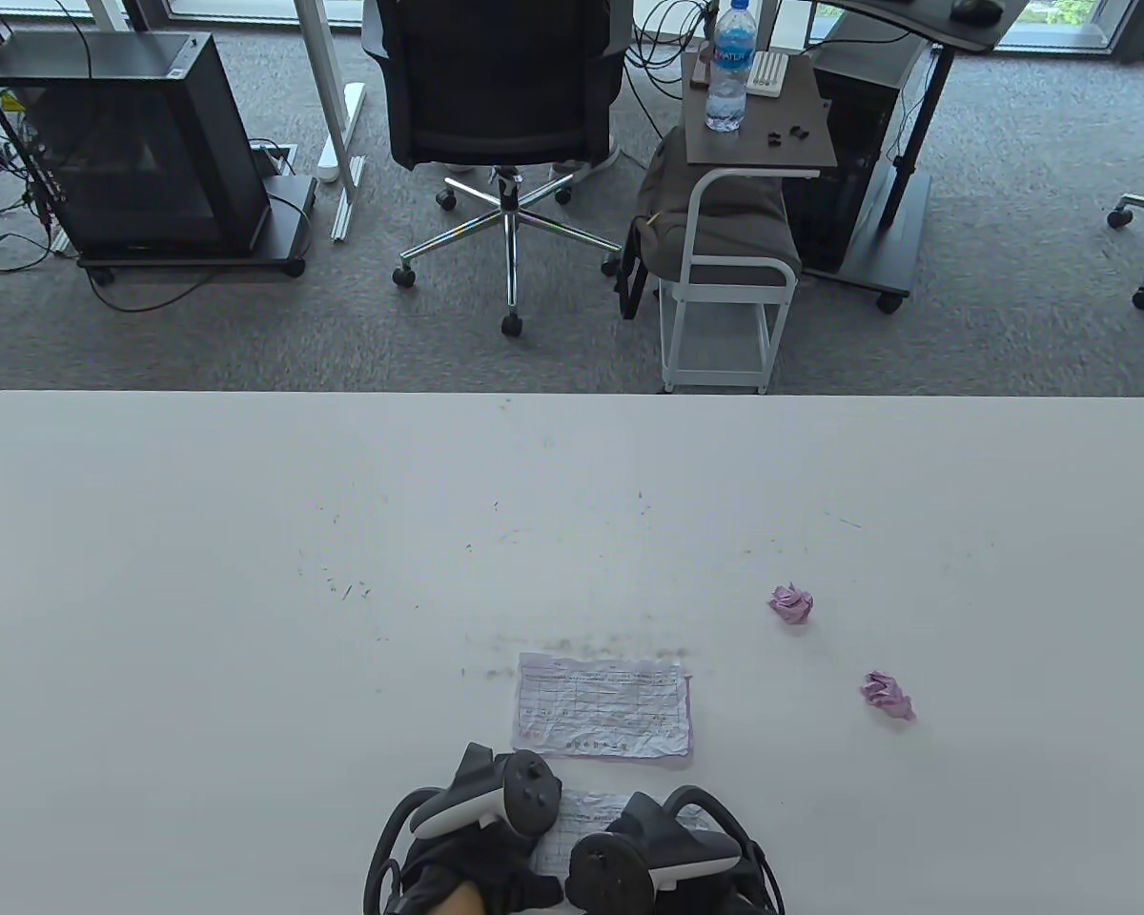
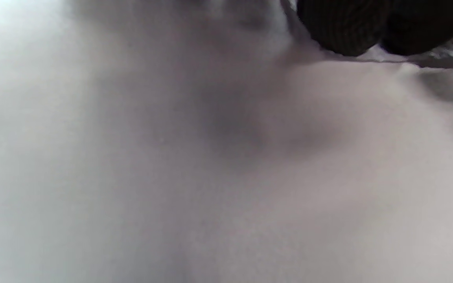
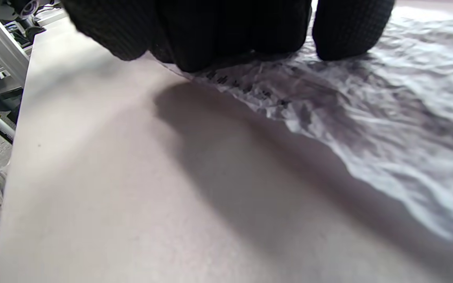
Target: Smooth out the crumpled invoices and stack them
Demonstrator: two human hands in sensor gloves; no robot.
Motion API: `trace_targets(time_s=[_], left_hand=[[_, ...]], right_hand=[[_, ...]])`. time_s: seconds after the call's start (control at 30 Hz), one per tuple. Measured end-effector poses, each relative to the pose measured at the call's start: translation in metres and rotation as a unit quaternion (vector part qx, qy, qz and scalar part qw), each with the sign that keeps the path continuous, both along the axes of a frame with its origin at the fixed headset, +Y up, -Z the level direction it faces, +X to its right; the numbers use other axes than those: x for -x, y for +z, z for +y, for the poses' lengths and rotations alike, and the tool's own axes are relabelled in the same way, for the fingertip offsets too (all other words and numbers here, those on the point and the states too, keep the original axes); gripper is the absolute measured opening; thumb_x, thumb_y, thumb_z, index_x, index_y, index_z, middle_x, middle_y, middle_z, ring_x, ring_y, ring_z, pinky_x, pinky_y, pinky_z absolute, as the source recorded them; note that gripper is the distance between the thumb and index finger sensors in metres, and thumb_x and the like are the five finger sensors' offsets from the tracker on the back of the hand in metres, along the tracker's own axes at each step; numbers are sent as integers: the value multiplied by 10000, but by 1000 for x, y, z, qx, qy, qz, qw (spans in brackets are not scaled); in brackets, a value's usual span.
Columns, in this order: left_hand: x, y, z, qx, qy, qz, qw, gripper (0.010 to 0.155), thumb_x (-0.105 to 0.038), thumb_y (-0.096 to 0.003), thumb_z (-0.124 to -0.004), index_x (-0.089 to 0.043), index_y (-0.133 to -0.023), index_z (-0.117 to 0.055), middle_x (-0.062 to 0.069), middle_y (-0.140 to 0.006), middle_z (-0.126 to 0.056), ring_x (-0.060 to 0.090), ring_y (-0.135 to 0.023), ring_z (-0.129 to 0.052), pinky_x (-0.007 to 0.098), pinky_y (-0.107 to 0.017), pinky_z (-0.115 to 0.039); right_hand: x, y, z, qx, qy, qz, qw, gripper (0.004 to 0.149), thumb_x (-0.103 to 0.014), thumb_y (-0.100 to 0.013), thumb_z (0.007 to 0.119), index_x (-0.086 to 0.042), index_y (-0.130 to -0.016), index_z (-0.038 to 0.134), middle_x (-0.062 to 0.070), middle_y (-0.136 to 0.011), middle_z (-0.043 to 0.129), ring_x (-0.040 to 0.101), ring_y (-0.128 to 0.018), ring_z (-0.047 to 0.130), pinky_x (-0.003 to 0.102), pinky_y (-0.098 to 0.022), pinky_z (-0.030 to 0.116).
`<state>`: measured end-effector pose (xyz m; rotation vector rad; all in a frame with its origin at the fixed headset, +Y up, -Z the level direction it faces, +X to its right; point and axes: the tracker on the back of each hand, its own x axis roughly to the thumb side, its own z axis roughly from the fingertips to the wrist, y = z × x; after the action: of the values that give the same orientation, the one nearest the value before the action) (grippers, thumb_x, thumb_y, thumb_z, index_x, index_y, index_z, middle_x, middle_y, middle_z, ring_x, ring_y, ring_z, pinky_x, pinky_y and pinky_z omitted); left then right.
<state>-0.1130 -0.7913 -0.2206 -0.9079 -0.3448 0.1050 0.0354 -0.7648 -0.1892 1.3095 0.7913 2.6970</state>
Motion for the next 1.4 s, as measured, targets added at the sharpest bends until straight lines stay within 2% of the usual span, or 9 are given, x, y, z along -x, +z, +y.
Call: trace_targets(time_s=[0.17,0.37,0.7,0.8,0.9,1.0,1.07,1.27,1.4], left_hand=[[0,0,0,0,0,0,1000,873,-500,-552,-725,-287,-1056,-45,129,-1000,176,516,-919,152,707,-632,-172],[0,0,0,0,0,2,1000,871,-501,-552,-724,-288,-1055,-45,128,-999,177,513,-919,153,707,-631,-171],[0,0,0,0,1,3,1000,871,-499,-551,-725,-288,-1055,-46,128,-999,176,514,-918,153,706,-630,-170],[1,0,-1,0,2,3,1000,872,-499,-552,-725,-287,-1056,-45,129,-999,177,514,-918,155,707,-629,-168],[1,0,-1,0,4,4,1000,871,-497,-553,-726,-288,-1057,-48,130,-999,178,515,-917,156,709,-628,-167],[1,0,-1,0,5,3,1000,873,-496,-554,-726,-284,-1058,-46,132,-998,177,518,-915,156,710,-627,-168],[1,0,-1,0,5,3,1000,872,-494,-554,-727,-283,-1058,-47,134,-998,176,518,-915,155,710,-626,-167],[1,0,-1,-1,7,3,1000,871,-494,-554,-728,-283,-1059,-50,133,-1000,175,519,-916,154,711,-626,-168],[1,0,-1,-1,7,3,1000,870,-494,-554,-728,-285,-1059,-51,132,-1000,175,518,-916,154,710,-626,-168]], right_hand=[[-6,-5,4,2,38,-33,999,380,-458,-562,707,-202,-834,779,77,-960,709,358,-818,727,596,-553,734],[-27,-17,3,30,63,-89,994,346,-471,-559,721,-206,-741,849,77,-852,813,347,-723,820,600,-527,764],[-58,-31,-2,87,64,-164,980,337,-464,-561,739,-190,-690,889,86,-746,880,336,-630,881,597,-501,782],[-63,-31,-1,83,62,-164,981,345,-466,-562,736,-184,-671,902,96,-718,909,334,-606,902,598,-487,795],[-71,-33,9,24,24,-173,984,361,-484,-555,729,-186,-645,913,97,-682,945,318,-569,927,588,-467,813],[-77,-32,22,-53,-60,-189,979,376,-486,-546,731,-180,-678,906,113,-735,927,343,-606,912,586,-454,820],[-76,-30,23,-73,-84,-180,977,399,-480,-545,727,-172,-758,865,126,-835,868,374,-687,870,580,-458,821],[-43,-20,7,-43,-47,-99,993,508,-459,-553,715,-180,-971,645,161,-1062,558,432,-880,673,586,-513,773],[-32,-19,-3,-27,21,-81,996,528,-470,-557,705,-197,-997,601,164,-1077,522,428,-897,607,585,-526,757]])
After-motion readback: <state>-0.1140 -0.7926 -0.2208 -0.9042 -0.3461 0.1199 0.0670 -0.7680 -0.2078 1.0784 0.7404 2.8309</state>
